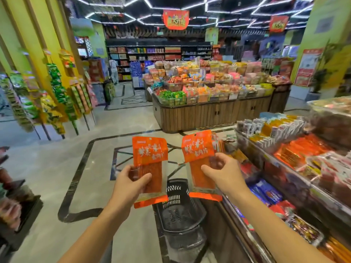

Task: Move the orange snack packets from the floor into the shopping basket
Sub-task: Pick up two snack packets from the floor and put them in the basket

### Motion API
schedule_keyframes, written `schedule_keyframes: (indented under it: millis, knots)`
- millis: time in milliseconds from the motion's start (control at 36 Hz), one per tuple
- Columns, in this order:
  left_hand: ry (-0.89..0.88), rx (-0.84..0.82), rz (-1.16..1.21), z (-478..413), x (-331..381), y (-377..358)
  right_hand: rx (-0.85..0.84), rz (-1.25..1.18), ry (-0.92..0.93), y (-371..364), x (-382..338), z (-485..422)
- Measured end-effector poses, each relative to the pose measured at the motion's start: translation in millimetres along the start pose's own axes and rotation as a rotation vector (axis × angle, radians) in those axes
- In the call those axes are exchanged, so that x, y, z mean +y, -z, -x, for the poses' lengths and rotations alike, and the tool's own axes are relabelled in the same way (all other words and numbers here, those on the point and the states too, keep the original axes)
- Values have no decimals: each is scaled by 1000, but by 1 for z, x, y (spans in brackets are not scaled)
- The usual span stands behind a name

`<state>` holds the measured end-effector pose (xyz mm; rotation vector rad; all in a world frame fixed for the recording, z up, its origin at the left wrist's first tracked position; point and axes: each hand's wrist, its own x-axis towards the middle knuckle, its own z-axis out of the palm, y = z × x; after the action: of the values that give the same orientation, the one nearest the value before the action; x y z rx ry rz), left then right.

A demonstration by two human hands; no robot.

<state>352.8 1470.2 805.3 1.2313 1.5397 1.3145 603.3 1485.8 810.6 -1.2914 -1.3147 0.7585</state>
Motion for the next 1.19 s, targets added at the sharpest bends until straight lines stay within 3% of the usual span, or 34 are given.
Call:
schedule_keyframes:
  millis: [361, 556, 667, 917, 1194]
  knots:
    - [182, 66, -6, -177, -66, -80, -136, -43, -228, -59, 125, -205]
    - [371, 44, 38, -265, -142, -113, -227, 40, -407, -104, 215, -275]
    - [483, 3, 44, -315, -197, -132, -199, 63, -511, -133, 274, -307]
    - [727, 7, 24, -398, -373, -197, -202, 307, -767, -213, 477, -340]
    - [985, 82, -101, -413, -660, -309, -385, 616, -901, -287, 742, -304]
